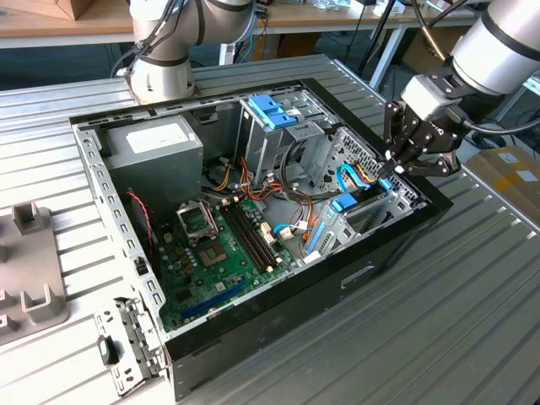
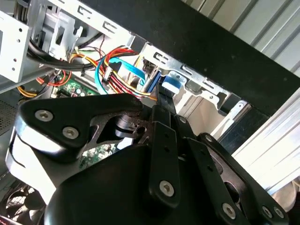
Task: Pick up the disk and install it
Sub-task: 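Insert the second disk wire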
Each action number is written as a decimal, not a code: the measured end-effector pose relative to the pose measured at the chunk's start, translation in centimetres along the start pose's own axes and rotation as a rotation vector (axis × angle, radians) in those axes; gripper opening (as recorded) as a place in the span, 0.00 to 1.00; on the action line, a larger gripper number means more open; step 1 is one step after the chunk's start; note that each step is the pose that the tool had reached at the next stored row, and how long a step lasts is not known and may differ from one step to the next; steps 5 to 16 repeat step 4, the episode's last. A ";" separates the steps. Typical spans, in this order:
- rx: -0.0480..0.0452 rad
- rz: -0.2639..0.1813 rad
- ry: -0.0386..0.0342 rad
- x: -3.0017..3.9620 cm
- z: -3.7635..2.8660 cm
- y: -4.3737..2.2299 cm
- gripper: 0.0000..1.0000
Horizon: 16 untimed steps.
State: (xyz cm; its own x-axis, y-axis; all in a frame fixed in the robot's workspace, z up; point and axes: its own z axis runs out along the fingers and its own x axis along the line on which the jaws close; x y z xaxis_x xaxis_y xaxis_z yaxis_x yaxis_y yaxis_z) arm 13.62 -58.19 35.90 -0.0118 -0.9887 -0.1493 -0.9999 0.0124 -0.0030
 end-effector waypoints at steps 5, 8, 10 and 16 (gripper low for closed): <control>0.0000 0.000 0.0000 0.00 0.00 -0.01 0.10; 0.0000 0.000 0.0000 0.00 0.00 -0.01 0.10; 0.0000 0.000 0.0000 0.00 0.00 -0.01 0.10; 0.0000 0.000 0.0000 0.00 0.00 -0.01 0.10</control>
